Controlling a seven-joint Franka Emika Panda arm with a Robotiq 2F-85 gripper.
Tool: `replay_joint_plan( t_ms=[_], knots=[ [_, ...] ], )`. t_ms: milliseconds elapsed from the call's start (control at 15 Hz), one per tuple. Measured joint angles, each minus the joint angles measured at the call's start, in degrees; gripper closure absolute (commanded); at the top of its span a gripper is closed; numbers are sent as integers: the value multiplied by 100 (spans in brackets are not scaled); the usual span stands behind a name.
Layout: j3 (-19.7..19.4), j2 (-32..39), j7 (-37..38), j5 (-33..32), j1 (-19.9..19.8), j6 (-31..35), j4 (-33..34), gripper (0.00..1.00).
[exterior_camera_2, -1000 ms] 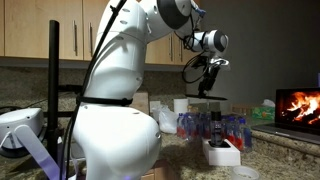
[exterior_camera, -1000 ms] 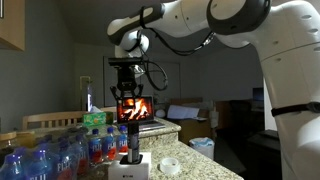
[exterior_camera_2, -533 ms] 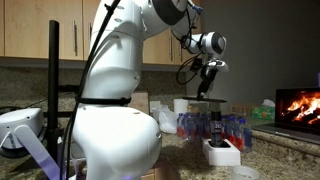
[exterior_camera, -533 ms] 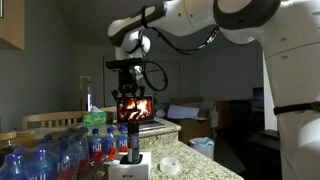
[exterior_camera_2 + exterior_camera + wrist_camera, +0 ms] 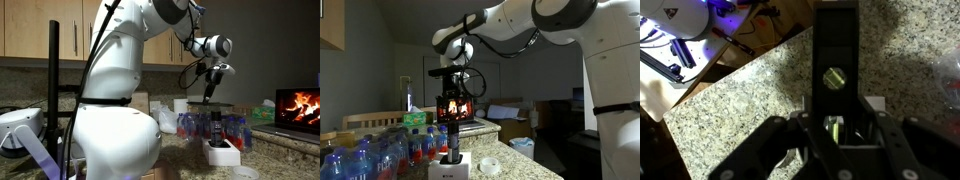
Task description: Pick up the bottle and remote, then put them on the box
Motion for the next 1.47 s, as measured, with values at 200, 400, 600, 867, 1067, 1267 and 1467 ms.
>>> replay_joint_plan(
  t_ms=[200, 400, 600, 867, 1067, 1267, 1467],
  knots=[
    [-12, 16, 231, -4, 0, 40, -4, 81],
    [-14, 20, 415, -6, 0, 64, -18, 81],
    [-16, 34, 471, -6, 0, 112, -47, 81],
    [-19, 81, 473, -6, 0, 232, -72, 81],
    [-20, 112, 476, -6, 0, 271, -78, 81],
    [-29, 121, 526, -6, 0, 291, -88, 81],
    [-45, 123, 590, -6, 0, 306, -90, 81]
  ],
)
